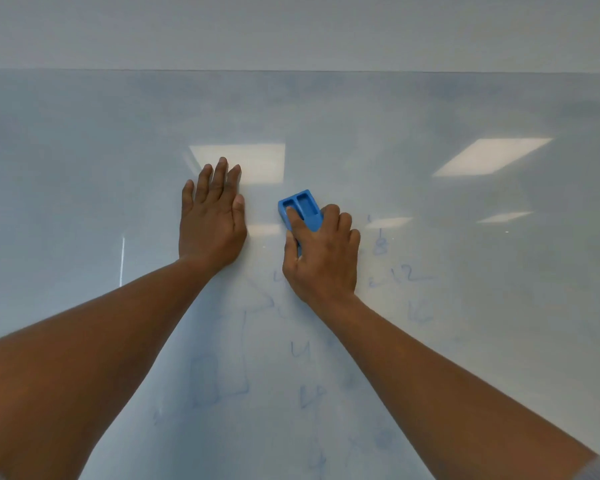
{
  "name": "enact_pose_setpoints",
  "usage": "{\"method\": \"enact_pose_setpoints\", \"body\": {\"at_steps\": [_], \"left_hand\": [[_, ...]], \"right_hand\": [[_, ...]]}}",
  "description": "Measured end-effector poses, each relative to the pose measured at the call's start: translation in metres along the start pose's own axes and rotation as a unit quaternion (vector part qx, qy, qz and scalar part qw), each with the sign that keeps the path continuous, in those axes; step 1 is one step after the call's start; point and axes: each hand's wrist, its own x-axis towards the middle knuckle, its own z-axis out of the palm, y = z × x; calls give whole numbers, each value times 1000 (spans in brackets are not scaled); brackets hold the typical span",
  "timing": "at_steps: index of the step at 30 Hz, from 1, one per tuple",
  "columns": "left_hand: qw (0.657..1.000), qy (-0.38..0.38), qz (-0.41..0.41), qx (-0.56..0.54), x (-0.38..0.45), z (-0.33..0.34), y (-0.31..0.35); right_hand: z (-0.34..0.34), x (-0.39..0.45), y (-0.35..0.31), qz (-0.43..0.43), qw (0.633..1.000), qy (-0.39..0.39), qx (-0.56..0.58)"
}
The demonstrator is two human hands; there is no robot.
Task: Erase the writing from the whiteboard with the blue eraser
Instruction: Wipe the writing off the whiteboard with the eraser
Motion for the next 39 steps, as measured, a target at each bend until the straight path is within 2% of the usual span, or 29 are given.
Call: {"method": "enact_pose_setpoints", "body": {"at_steps": [3,5,8,13,15,20,26,30,35,39], "left_hand": [[1000,1,0,2,1,-1,-1],[1000,-2,-1,-2,1,-2,-2],[1000,-8,14,-5,1,-2,-4],[996,-31,84,-25,0,-11,-28],[993,-36,107,-25,1,-16,-40],[991,-42,121,-27,-1,-20,-52],[991,-29,129,-28,-16,-27,-71],[994,-16,104,-15,-41,-30,-96],[995,-16,100,-17,-46,-30,-93],[996,-6,92,-19,-62,-31,-104]], "right_hand": [[0,-20,-10,-87,996,-27,17],[0,-21,-10,-102,994,-25,24],[1,-12,-14,-57,998,-18,25],[8,-6,-30,15,1000,-6,22],[11,-9,-35,7,1000,2,30],[12,-23,-40,-74,996,-8,54],[19,11,-67,14,998,9,52],[28,-18,-107,-51,997,-28,60],[23,-33,-91,-120,990,-35,60],[24,0,-92,-20,998,-1,57]]}}
